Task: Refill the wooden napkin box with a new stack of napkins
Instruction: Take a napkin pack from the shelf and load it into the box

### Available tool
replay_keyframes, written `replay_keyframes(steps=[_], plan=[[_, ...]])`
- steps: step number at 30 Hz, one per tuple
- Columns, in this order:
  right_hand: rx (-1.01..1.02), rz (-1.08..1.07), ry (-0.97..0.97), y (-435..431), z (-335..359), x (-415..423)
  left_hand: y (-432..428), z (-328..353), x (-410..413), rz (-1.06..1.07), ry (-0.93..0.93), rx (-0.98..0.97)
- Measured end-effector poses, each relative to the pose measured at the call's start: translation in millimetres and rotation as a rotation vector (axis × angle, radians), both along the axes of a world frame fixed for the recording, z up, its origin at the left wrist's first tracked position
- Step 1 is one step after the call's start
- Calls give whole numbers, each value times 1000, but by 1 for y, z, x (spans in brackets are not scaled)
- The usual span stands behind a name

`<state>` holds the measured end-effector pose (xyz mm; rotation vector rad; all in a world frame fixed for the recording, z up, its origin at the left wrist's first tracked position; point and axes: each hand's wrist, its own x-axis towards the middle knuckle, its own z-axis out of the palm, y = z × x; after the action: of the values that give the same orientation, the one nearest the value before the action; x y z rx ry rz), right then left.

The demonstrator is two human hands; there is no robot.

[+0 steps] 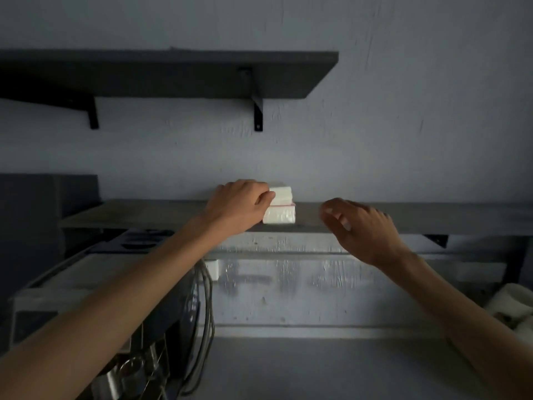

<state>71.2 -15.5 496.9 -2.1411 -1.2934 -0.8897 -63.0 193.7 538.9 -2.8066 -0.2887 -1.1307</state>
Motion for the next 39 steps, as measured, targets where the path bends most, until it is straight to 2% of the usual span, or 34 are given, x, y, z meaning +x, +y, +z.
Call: replay_keyframes(steps=[10, 13, 18, 21, 28, 32, 39], plan=[[-58, -42, 33, -12, 31, 11, 23, 26, 4, 17, 29, -194], [-44, -33, 117, 1, 34, 17, 39, 31, 12, -60, 3, -485], [136, 75, 533, 73, 50, 56, 60, 30, 59, -113, -49, -1167], [238, 64, 738, 116, 53, 78, 66, 23, 86, -63, -59, -1339], [168, -24, 945, 176, 27, 101, 57, 14, 128, 25, 20, -1400], [220, -39, 1067, 189, 10, 110, 50, 11, 137, 89, 90, -1369], [237, -74, 1078, 195, 17, 116, 45, 16, 148, 149, 136, -1355]])
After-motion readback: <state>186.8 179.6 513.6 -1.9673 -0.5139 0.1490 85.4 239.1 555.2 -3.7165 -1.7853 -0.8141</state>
